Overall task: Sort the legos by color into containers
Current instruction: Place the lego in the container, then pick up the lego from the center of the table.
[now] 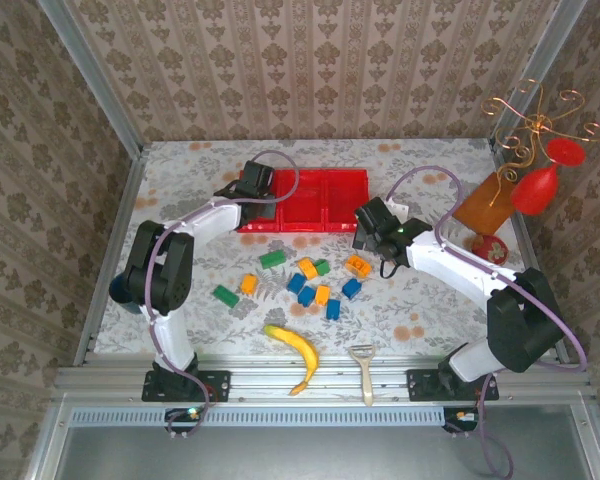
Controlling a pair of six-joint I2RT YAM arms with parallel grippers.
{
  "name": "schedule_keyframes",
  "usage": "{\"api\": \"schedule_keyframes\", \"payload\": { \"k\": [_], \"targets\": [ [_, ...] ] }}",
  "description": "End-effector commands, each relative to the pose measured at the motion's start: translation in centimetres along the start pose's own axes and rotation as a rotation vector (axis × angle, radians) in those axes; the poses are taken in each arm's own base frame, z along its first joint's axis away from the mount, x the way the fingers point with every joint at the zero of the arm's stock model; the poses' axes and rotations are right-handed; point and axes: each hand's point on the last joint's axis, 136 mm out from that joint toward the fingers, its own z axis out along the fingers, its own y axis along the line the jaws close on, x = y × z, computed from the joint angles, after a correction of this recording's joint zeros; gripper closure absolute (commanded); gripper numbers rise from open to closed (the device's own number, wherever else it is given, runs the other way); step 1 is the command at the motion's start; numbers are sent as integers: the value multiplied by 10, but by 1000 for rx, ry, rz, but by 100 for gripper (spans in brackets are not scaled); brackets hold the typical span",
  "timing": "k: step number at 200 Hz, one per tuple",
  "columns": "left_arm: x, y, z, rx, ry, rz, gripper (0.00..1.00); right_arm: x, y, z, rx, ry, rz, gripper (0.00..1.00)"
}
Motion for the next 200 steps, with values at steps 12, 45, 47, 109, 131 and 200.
{"api": "schedule_keyframes", "payload": {
  "k": [12,45,47,109,131,200],
  "targets": [
    [-8,5,-8,-27,-10,4,53,-5,-9,-10,27,-41,15,0],
    [-10,8,-19,-31,-24,-17,46,-7,-9,-12,24,-49,15,0],
    [-10,8,-20,-30,-27,-20,46,-7,-9,-11,25,-49,14,0],
    [-4,15,-70,13,-95,-65,37,-12,-12,-16,31,-75,21,0],
    [9,17,-85,37,-115,-86,31,-14,-13,-17,34,-80,27,0],
    [67,13,-109,108,-126,-62,0,-10,-20,-17,64,-72,50,0]
  ]
}}
